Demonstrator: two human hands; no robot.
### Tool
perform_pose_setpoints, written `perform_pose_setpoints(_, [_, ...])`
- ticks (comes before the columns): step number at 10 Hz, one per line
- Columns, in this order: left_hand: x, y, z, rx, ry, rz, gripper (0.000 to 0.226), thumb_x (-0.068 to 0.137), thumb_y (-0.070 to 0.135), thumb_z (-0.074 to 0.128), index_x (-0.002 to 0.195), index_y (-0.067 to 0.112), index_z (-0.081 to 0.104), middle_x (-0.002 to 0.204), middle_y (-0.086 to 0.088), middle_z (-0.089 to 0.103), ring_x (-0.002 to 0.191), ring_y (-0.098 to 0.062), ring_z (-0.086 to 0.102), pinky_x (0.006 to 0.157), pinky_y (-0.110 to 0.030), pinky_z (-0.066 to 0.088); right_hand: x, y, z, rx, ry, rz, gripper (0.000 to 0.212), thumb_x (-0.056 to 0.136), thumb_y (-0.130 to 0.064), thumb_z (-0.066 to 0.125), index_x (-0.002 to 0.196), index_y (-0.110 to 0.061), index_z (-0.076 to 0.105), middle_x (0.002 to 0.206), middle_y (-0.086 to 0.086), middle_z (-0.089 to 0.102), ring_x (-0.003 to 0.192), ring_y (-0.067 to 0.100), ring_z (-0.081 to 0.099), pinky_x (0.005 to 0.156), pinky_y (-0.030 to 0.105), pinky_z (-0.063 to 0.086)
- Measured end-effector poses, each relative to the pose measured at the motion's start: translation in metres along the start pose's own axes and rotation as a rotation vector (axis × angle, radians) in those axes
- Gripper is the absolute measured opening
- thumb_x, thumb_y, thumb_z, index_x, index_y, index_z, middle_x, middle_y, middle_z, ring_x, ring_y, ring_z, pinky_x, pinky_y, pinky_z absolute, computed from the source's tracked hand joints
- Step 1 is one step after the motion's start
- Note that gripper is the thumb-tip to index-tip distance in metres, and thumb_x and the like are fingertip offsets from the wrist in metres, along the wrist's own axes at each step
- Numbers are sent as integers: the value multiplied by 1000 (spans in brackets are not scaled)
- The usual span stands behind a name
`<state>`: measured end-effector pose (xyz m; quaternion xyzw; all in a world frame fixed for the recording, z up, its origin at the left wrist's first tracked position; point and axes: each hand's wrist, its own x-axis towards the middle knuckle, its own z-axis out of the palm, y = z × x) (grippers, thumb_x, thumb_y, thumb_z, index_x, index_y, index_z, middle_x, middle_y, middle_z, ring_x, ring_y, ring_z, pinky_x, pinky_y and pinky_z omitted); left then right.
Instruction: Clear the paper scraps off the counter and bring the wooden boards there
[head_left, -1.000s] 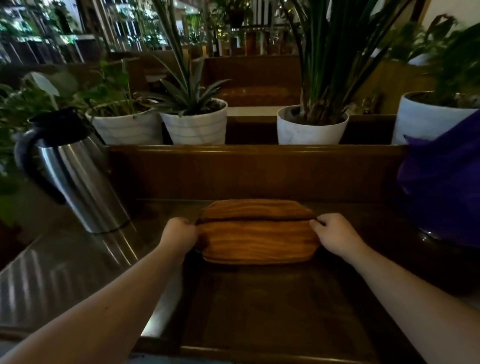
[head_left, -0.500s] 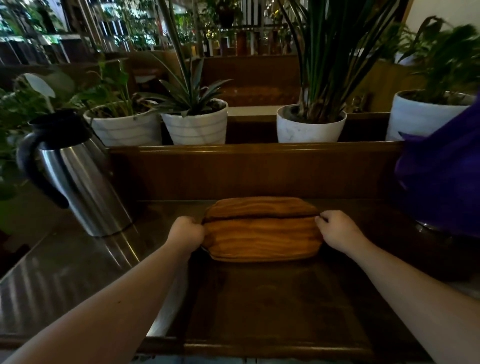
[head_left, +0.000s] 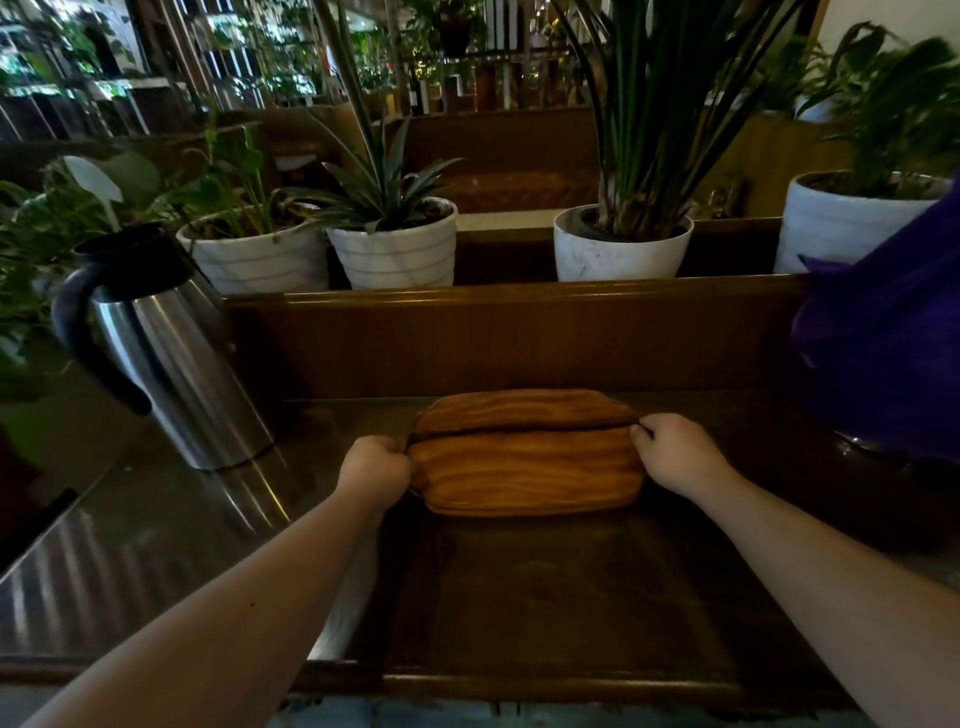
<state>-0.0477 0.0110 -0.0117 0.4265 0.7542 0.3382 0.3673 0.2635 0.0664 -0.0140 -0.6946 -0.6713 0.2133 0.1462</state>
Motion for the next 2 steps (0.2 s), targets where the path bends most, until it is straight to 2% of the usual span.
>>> perform_pose_setpoints(1, [-3,3,-2,48,0,16,15,90,8,55,101,12,65,90,-3,62,81,-15,59,62,-27,45,1,-4,-3,-96,-29,15,30,100,-32,41,80,-20,60,79,4,62,68,17,60,55,30,45])
perform_pose_setpoints(2, [-12,10,-5,120,8,47,14,90,16,57,103,13,63,90,-3,63,77,-12,60,55,-22,45,-4,-12,-11,-257,-26,-39,39,98,-44,38,115,-16,58,117,9,60,98,22,60,83,40,54])
